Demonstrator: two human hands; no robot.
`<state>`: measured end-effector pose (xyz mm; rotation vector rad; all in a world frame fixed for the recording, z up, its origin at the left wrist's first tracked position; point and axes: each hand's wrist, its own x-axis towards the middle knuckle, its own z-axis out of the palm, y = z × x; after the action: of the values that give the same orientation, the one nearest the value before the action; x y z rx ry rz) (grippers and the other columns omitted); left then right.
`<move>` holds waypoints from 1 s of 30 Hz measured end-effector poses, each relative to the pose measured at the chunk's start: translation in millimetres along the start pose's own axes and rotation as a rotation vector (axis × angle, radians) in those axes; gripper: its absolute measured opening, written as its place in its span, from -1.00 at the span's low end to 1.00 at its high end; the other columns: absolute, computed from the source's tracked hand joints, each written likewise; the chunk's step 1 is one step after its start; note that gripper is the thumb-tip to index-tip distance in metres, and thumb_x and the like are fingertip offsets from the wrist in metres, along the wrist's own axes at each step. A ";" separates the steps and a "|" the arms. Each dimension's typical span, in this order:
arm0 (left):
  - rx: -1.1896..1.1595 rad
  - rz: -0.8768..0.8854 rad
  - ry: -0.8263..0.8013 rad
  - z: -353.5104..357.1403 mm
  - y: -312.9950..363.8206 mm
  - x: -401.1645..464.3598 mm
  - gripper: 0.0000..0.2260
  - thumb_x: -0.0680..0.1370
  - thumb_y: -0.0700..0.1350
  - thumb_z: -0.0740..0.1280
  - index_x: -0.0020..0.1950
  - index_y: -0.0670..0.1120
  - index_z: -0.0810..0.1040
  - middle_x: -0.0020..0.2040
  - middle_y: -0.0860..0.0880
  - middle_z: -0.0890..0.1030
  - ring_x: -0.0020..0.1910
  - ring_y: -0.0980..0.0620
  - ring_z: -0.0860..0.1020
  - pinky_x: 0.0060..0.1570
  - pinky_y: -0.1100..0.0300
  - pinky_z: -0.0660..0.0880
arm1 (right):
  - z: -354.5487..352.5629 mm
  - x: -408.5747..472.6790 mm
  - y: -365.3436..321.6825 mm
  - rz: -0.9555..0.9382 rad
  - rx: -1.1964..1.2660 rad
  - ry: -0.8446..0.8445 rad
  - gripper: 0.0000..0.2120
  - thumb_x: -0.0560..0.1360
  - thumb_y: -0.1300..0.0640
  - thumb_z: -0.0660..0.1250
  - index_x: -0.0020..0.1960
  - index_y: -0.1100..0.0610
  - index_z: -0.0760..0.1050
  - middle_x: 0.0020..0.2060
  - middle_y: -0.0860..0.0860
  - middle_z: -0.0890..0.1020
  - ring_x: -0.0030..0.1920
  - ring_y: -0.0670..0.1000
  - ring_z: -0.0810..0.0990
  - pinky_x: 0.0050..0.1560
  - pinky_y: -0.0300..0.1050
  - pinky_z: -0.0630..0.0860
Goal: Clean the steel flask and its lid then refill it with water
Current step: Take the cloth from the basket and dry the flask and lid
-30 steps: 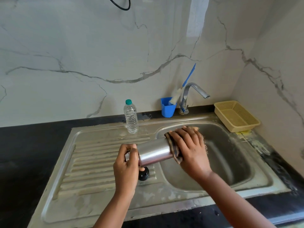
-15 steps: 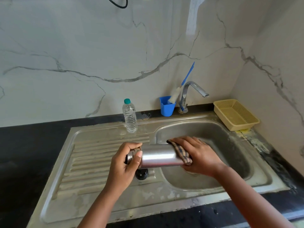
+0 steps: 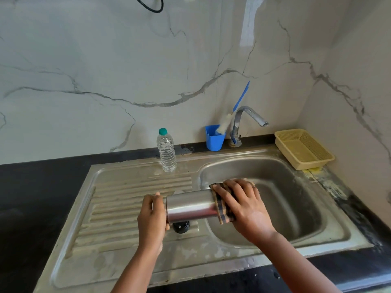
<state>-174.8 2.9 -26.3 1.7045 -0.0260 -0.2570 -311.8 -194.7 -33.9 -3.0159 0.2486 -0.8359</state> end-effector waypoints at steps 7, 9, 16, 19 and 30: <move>0.188 0.710 -0.026 17.0 25.9 -12.3 -0.80 0.60 0.00 0.17 -0.21 -0.01 0.35 -0.32 0.07 0.41 -0.35 0.08 0.41 -0.30 0.30 0.34 | -10.0 22.8 -77.5 -0.028 0.111 0.095 -0.31 0.40 -0.07 0.40 0.48 0.09 0.34 0.32 0.11 0.49 0.34 0.21 0.45 0.37 0.32 0.30; 0.181 0.786 -0.037 13.4 27.9 -12.0 -0.81 0.60 -0.04 0.17 -0.19 -0.05 0.36 -0.29 0.03 0.41 -0.32 0.08 0.41 -0.26 0.33 0.33 | -16.2 26.6 -79.8 -0.097 0.100 0.108 -0.31 0.42 -0.06 0.39 0.50 0.08 0.30 0.32 0.10 0.49 0.33 0.18 0.45 0.36 0.26 0.33; 0.210 0.974 -0.008 -8.6 32.9 -12.6 -0.78 0.60 -0.11 0.19 -0.18 -0.21 0.45 -0.22 -0.01 0.44 -0.24 0.07 0.45 -0.20 0.31 0.36 | -33.2 25.9 12.4 0.062 0.340 -0.405 -0.06 0.18 -0.22 0.53 0.46 -0.17 0.19 0.26 -0.18 0.43 0.21 -0.07 0.48 0.16 -0.03 0.53; 0.240 1.039 -0.023 -8.5 35.0 -14.6 -0.79 0.59 -0.15 0.19 -0.17 -0.24 0.47 -0.17 -0.01 0.46 -0.17 0.14 0.46 -0.15 0.38 0.36 | -36.9 26.8 22.7 0.116 0.486 -0.543 -0.02 0.14 -0.21 0.60 0.45 -0.21 0.19 0.25 -0.25 0.40 0.22 -0.15 0.43 0.24 -0.04 0.48; 0.268 1.136 -0.123 -12.3 31.8 -14.4 -0.91 0.60 -0.14 0.16 -0.08 -0.07 0.41 -0.12 -0.03 0.50 -0.12 0.16 0.50 -0.16 0.34 0.42 | -39.5 38.3 -20.4 -0.008 0.619 -0.490 0.00 0.16 -0.21 0.62 0.47 -0.17 0.18 0.27 -0.24 0.43 0.20 -0.16 0.50 0.19 -0.19 0.49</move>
<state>-182.4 12.4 8.7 1.6748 -1.1185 0.5132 -296.6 -178.9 20.5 -2.5120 -0.0289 -0.1072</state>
